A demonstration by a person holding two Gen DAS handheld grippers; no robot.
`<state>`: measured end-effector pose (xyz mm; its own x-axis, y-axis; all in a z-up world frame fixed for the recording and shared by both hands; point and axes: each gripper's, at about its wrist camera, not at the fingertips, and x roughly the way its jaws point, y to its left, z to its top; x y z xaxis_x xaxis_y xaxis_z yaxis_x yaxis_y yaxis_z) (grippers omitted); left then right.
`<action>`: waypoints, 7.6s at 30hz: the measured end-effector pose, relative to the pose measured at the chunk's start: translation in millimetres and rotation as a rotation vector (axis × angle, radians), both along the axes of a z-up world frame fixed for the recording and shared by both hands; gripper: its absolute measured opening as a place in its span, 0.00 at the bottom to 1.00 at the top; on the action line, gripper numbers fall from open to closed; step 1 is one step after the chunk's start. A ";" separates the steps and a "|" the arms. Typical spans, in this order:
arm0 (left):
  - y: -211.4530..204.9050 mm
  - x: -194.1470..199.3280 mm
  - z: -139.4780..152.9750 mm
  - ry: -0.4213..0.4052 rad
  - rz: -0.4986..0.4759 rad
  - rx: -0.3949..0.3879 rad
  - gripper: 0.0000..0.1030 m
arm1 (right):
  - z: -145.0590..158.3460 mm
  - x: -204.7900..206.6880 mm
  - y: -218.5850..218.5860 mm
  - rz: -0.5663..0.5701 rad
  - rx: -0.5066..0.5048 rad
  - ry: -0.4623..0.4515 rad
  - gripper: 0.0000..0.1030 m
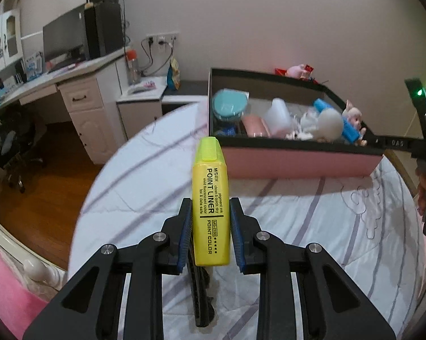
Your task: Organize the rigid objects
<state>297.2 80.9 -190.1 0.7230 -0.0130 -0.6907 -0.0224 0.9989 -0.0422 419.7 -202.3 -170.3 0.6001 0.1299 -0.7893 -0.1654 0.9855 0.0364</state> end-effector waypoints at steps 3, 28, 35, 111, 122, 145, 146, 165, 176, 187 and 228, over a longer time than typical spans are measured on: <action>-2.9 -1.0 11.4 -0.018 -0.016 0.011 0.25 | 0.5 1.5 5.2 0.019 0.010 0.008 0.11; -58.1 107.1 45.8 0.017 -0.193 0.114 0.25 | 2.5 4.9 8.7 0.019 -0.011 0.025 0.11; -82.3 133.9 31.4 0.070 -0.239 0.152 0.25 | -0.7 5.7 10.3 0.021 -0.015 0.030 0.11; -2.5 65.4 31.7 0.039 -0.163 0.147 0.18 | 0.0 9.8 11.2 -0.001 -0.039 0.086 0.11; -51.0 128.1 35.0 0.111 -0.316 0.112 0.18 | -1.0 9.0 11.3 -0.008 -0.029 0.087 0.11; -112.3 165.7 23.3 0.128 -0.353 0.220 0.29 | -0.7 8.8 10.3 -0.007 -0.018 0.092 0.12; -112.6 165.9 23.1 0.128 -0.349 0.223 0.48 | -0.7 8.9 10.3 -0.006 -0.019 0.093 0.12; -98.5 111.2 59.7 -0.013 -0.288 0.201 1.00 | 24.3 -23.6 3.5 -0.014 0.011 0.030 0.69; -78.8 42.3 96.1 -0.097 -0.219 0.100 1.00 | 91.9 -105.8 27.4 0.034 0.054 -0.229 1.00; -68.9 -49.7 126.4 -0.240 -0.177 0.060 1.00 | 116.6 -181.5 49.7 0.069 0.078 -0.370 1.00; -71.0 -260.0 214.0 -0.717 0.033 0.154 1.00 | 199.4 -367.3 64.1 0.058 0.084 -0.824 1.00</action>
<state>37.2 9.9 23.9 0.9964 0.0752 -0.0396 -0.0717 0.9940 0.0831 52.4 -138.2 29.0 0.9723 0.2173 -0.0859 -0.2217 0.9741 -0.0451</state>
